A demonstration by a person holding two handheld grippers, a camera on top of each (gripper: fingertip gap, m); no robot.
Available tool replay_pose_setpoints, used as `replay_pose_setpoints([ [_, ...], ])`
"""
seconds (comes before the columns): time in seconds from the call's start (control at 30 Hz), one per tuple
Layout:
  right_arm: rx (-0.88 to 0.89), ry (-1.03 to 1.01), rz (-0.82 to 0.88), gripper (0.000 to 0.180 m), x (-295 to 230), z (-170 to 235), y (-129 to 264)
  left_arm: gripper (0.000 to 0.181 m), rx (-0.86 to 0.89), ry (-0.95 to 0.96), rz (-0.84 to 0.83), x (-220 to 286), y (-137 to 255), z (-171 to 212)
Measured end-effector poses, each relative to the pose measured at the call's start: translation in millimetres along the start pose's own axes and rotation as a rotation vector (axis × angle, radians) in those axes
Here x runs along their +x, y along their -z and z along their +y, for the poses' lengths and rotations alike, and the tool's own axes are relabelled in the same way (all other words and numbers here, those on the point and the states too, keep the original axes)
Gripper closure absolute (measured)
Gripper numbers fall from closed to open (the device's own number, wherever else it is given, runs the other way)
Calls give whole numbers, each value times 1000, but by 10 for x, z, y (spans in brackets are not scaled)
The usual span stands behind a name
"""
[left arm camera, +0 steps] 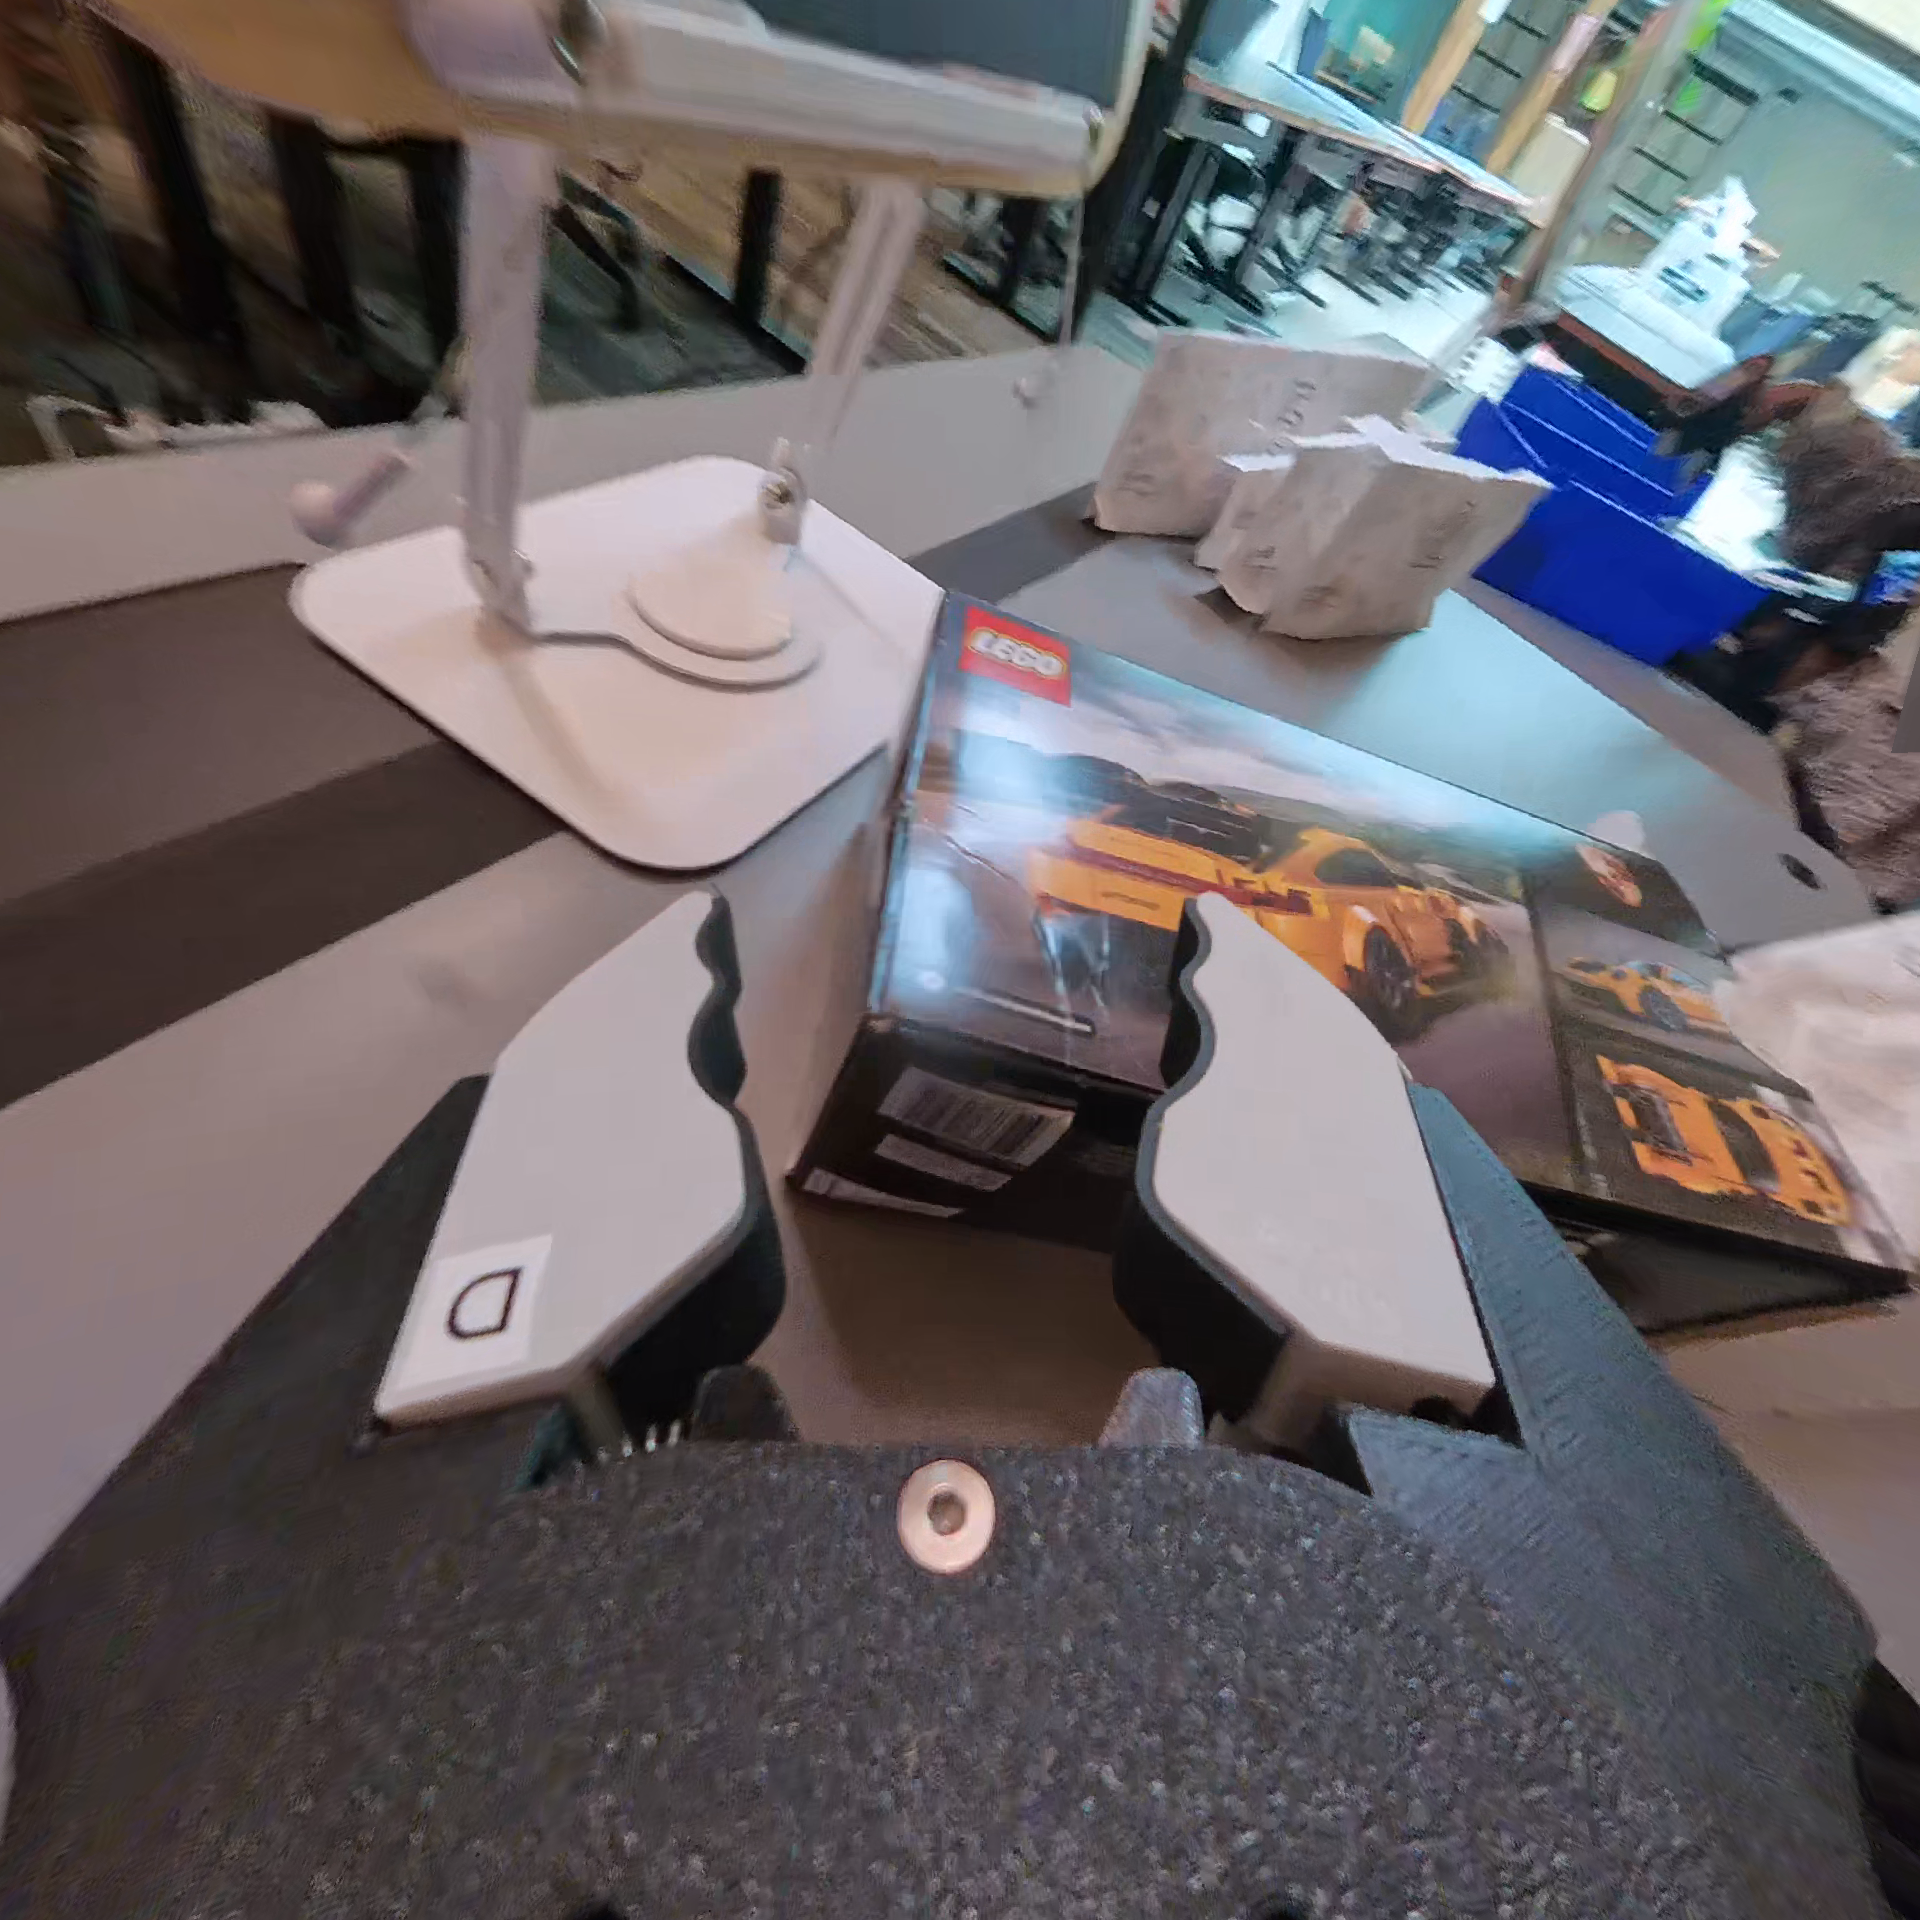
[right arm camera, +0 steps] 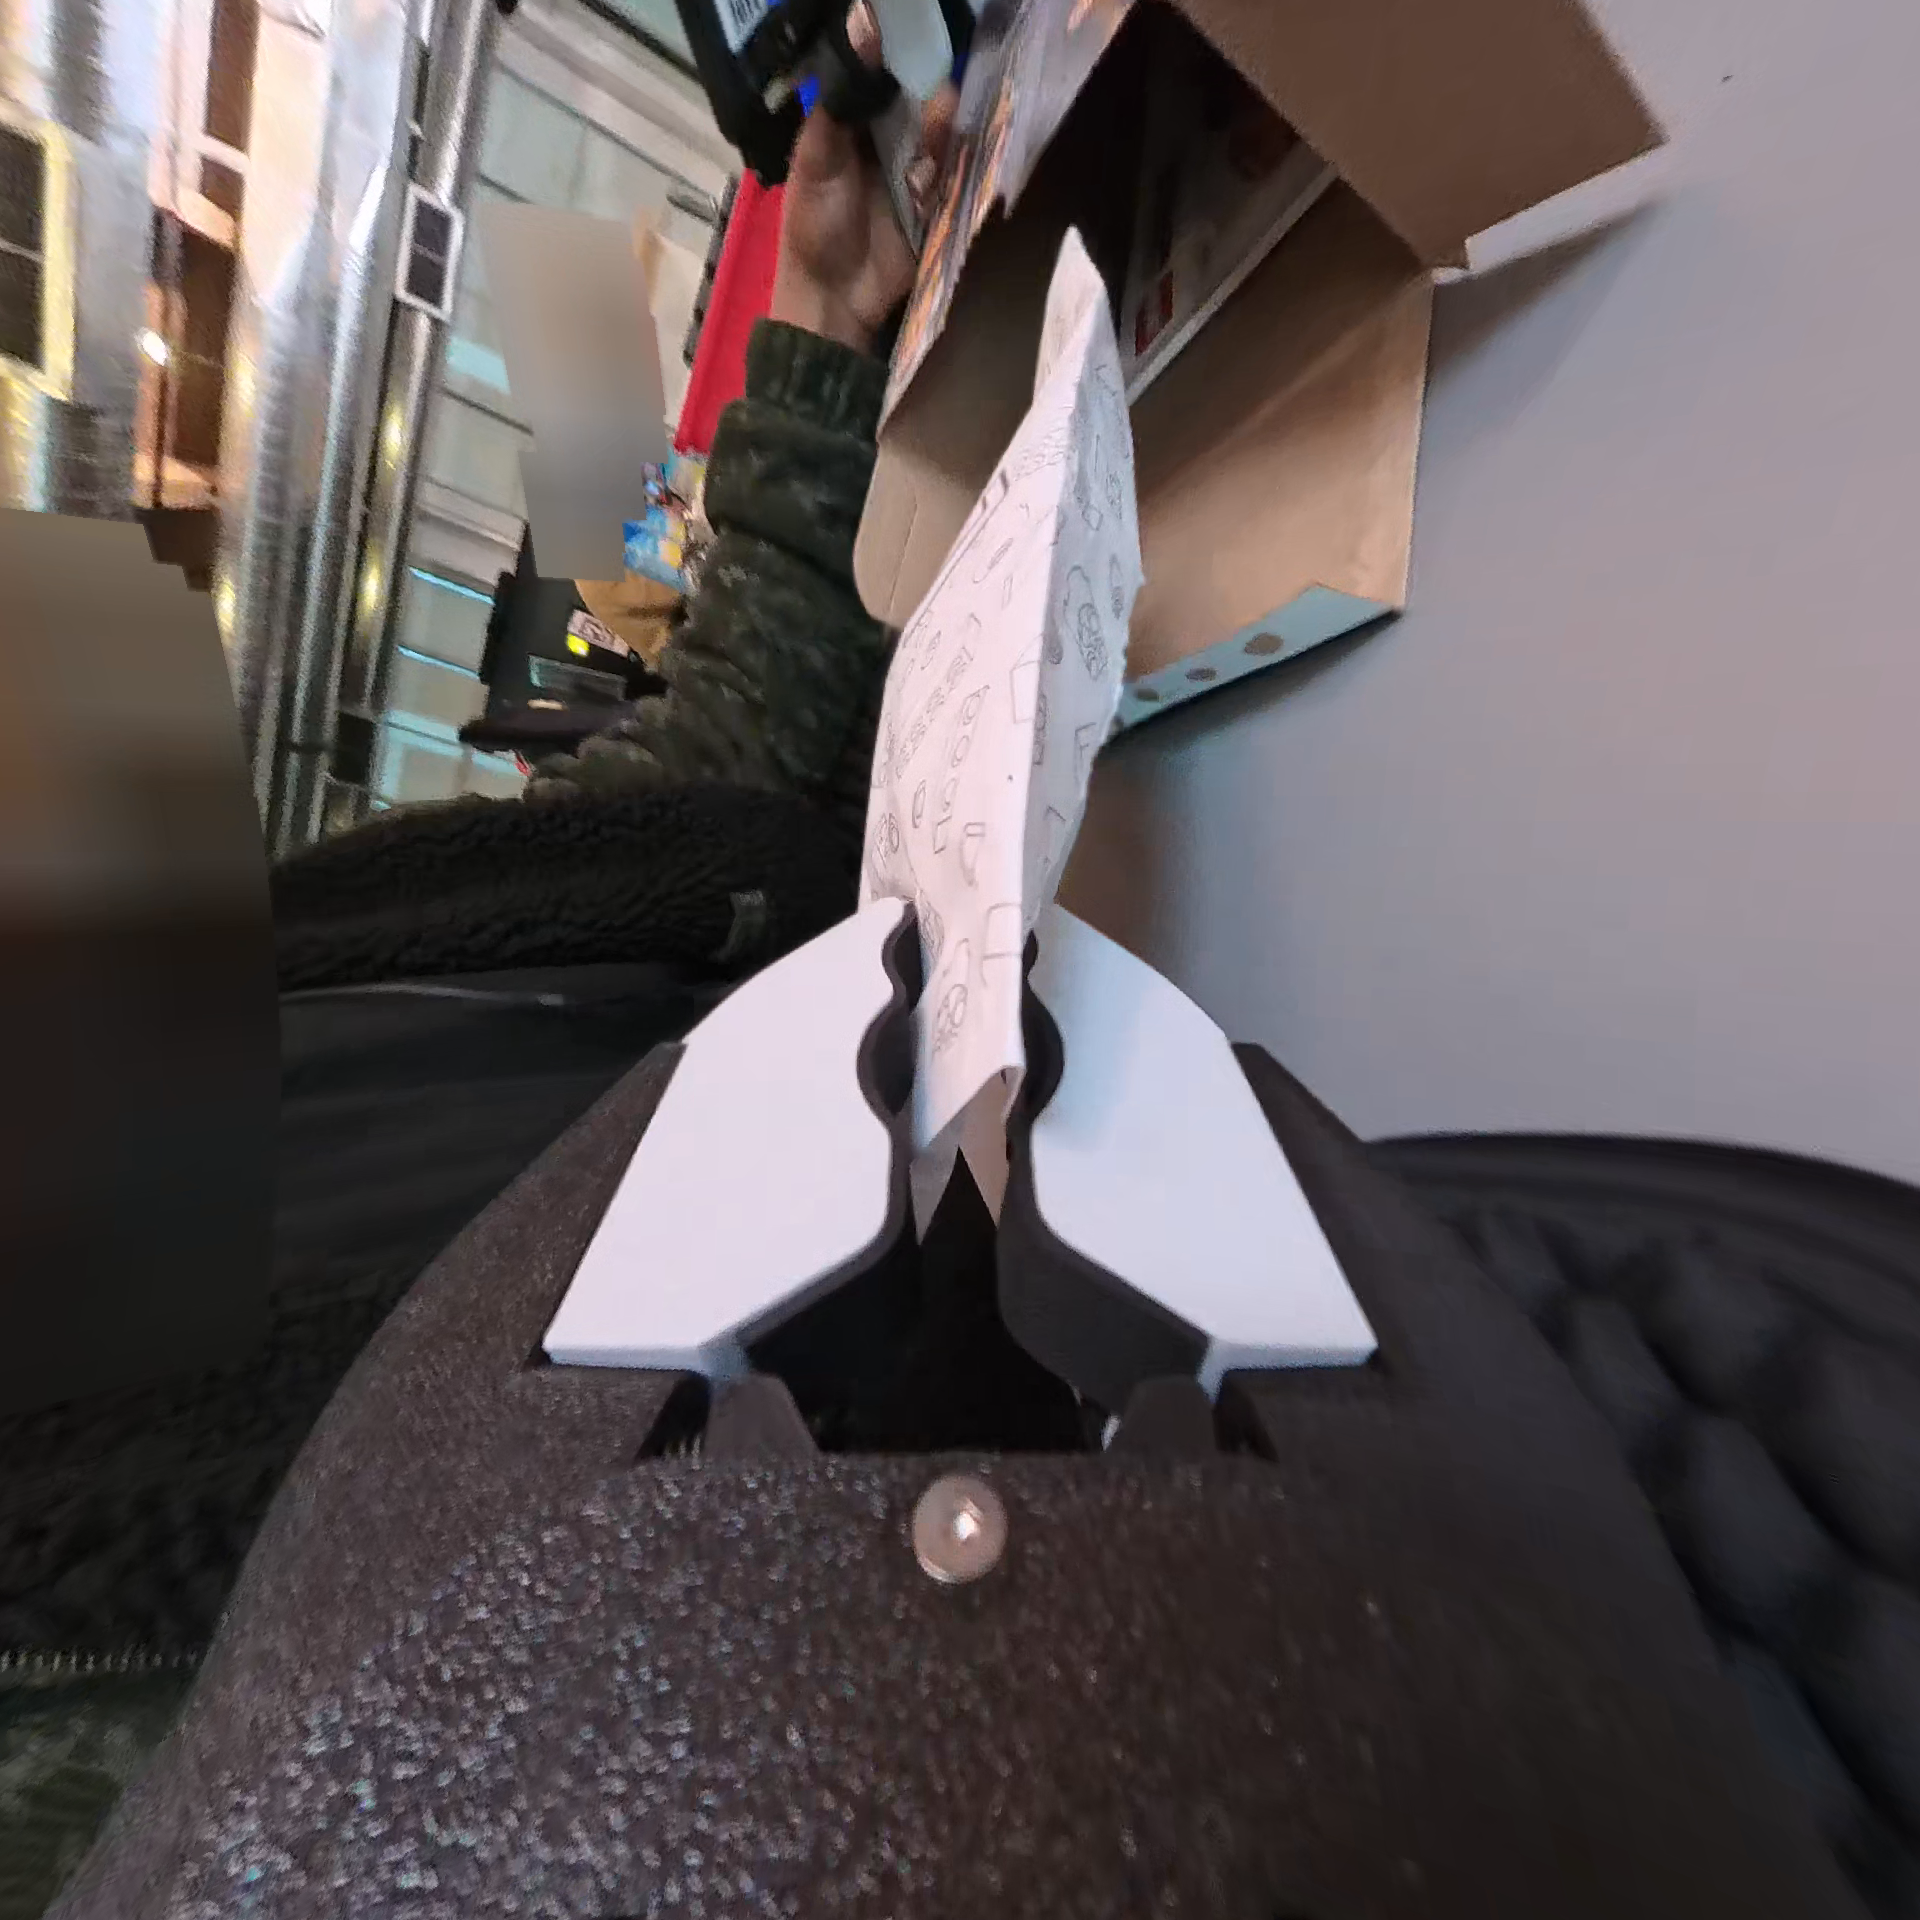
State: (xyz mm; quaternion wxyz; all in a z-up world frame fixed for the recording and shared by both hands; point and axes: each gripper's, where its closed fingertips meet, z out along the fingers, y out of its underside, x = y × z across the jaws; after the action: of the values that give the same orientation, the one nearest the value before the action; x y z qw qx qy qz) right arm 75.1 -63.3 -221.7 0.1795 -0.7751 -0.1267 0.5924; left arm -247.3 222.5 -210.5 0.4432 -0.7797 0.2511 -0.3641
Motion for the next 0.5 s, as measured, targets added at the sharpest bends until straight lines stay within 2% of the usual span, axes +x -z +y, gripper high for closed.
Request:
replay_pose_setpoints([
  [0.07,12,-7,-5,165,-9,-86,-120,111,-38,23,77,96,-96,80],
  [0.2,34,-56,-12,166,65,-272,-399,138,-81,-13,52,134,-97,190],
  [0.33,74,-87,-102,166,44,-493,-559,140,-95,-28,73,287,13,294],
  [0.5,48,-72,-87,166,147,-670,-856,145,-95,-35,121,461,151,399],
])
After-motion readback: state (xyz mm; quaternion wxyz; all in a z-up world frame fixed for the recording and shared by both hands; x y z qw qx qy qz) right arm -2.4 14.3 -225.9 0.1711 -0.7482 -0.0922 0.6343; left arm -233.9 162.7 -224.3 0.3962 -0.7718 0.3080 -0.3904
